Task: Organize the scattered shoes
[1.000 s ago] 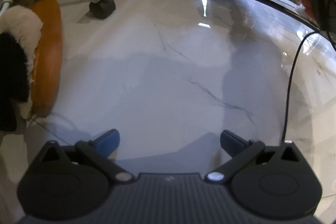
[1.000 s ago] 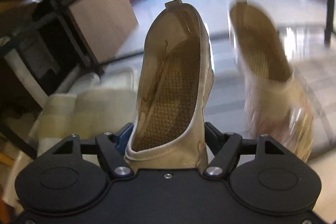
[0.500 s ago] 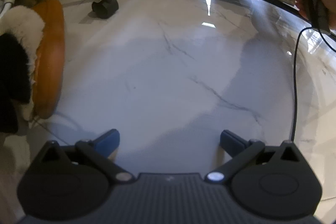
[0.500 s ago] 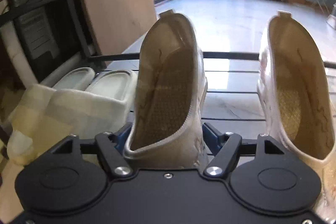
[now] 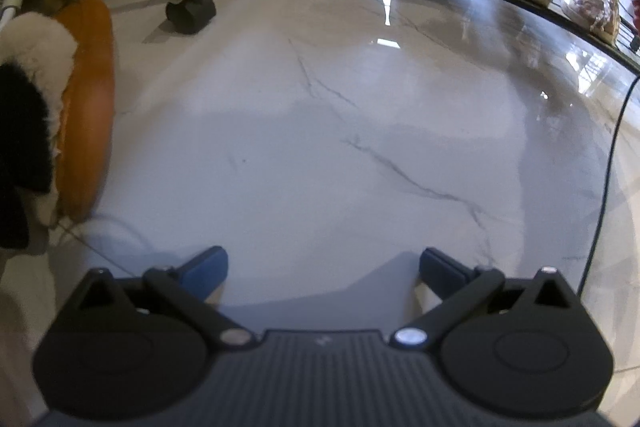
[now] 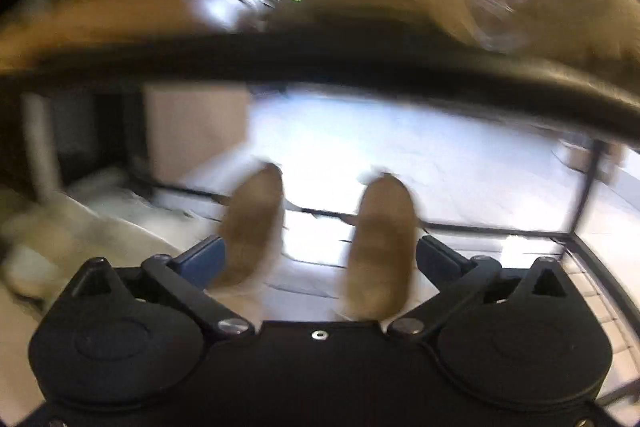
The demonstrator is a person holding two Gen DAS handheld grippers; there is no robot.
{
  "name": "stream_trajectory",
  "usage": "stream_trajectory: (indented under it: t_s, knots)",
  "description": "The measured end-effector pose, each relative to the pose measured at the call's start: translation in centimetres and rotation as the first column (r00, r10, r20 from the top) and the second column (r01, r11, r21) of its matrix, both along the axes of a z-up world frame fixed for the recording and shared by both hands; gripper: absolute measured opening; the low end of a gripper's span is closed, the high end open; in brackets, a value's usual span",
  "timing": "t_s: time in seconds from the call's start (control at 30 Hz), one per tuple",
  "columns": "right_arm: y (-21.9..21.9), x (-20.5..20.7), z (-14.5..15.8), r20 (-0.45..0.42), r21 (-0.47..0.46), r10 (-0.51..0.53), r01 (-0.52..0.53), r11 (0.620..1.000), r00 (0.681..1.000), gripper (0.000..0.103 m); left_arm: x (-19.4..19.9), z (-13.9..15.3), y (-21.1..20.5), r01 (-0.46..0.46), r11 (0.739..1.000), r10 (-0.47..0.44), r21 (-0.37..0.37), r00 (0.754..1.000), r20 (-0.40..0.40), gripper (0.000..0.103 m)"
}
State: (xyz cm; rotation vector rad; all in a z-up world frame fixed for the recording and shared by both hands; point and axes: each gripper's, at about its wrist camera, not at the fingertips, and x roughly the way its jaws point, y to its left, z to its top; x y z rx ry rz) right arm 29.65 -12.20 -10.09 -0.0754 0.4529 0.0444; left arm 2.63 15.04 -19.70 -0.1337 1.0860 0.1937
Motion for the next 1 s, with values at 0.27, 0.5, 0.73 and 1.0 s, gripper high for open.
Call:
stream_trajectory:
  t_s: [0.27,0.5,0.73,1.0]
  knots:
    - [-1.5,4.7,-4.0,-0.224,-0.020,-0.103,0.101,0.995,0.969,0.087,0.2,0.0,0.0,0.005,1.000,-0.005,0.004,1.000,0.007,0.102]
    - [-0.5,3.1,-4.3,-0.139,0.021,-0.050,0.053,0.998,0.989,0.063,0.2,0.0,0.0,0.004,1.000,-0.004,0.005,1.000,0.008,0.102]
    - [1.7,3.0,-4.2,-0.157,0.062,-0.014,0.024,0.998,0.988,0.063,0.2,0.0,-0.1,-0.001,1.000,0.001,0.004,1.000,0.007,0.102]
    - [1.0,0.6,-2.3,-0.107,0.104,-0.098,0.109,0.989,0.989,0.103,0.3,0.5,-0.2,-0.027,1.000,0.027,-0.016,1.000,-0.012,0.102]
